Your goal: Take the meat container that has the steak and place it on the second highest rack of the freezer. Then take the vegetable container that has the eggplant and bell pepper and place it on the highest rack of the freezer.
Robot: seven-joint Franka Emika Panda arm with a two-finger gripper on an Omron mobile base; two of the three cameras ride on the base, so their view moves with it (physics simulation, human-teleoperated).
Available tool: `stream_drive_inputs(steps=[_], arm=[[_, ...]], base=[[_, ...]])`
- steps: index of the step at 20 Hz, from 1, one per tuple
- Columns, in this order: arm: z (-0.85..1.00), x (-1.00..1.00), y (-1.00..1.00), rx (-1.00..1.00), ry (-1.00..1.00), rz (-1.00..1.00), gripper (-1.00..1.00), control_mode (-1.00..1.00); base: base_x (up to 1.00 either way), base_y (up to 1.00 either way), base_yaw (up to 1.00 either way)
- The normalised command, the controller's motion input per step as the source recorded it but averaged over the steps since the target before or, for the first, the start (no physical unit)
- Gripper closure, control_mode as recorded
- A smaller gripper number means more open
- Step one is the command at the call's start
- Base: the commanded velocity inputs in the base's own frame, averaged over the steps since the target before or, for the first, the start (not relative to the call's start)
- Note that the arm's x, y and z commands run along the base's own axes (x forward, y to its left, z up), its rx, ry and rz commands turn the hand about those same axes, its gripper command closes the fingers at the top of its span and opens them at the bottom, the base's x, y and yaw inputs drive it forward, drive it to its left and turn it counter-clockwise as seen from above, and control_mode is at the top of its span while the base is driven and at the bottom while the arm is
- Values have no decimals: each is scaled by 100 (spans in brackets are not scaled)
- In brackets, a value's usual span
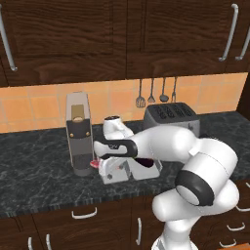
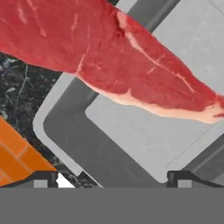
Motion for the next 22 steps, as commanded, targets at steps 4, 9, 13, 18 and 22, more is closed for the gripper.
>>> stream_drive_inputs(steps=[4,9,13,18,22], arm=[[-42,0,-2,0,0,9,-100,-100],[-25,-5,-3,2,0,9,-100,-100],[-1,0,0,0,0,4,100,-100],[0,0,0,0,0,1,100,-100],[0,-10,0,0,-1,0,100,-100]], base=[[0,0,0],[0,0,0],[0,0,0],[0,0,0],[0,0,0]])
